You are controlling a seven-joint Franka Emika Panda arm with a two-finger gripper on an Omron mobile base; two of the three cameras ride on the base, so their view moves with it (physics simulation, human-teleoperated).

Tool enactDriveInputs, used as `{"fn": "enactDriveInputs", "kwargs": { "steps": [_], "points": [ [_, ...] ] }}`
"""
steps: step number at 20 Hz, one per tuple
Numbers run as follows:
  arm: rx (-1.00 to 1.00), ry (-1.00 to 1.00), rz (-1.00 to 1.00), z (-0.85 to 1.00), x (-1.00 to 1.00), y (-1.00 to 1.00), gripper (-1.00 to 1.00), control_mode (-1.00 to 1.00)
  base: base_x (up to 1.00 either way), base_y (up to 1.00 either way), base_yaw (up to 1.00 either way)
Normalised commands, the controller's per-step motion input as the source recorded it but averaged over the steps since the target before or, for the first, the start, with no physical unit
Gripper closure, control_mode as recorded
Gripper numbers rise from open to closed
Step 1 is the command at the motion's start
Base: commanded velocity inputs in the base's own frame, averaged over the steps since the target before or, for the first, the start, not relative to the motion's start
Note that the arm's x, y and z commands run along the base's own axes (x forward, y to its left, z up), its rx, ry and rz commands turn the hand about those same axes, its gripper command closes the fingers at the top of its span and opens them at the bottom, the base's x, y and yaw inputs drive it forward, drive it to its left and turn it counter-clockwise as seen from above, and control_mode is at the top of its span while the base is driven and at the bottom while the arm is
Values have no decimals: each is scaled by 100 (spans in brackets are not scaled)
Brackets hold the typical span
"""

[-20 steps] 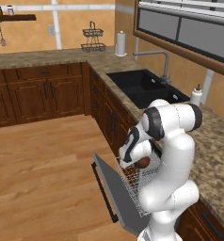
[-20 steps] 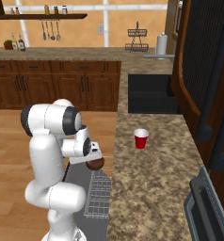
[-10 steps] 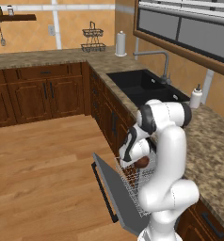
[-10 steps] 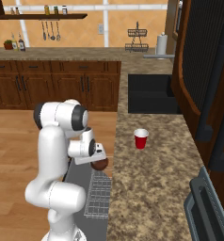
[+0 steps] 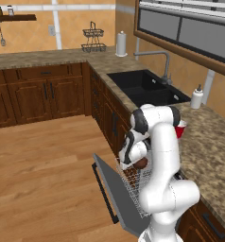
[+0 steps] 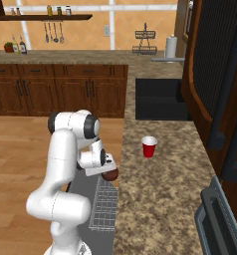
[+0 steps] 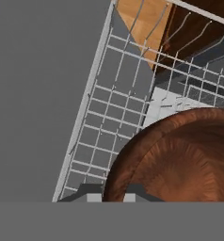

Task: Pick up the cup and bowl from the counter, place them in the dishwasher, and close the dishwasher door.

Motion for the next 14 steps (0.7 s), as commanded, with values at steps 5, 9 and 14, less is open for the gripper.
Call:
{"fn": "enactDriveInputs", "kwargs": {
  "steps": [5, 9, 14],
  "points": [
    [-5, 1, 0, -56, 15, 0, 100, -100, 0, 0, 0],
    [0, 0, 3, -49, 0, 0, 100, -100, 0, 0, 0],
    [-1, 0, 2, -50, 5, 0, 100, -100, 0, 0, 0]
  ]
}}
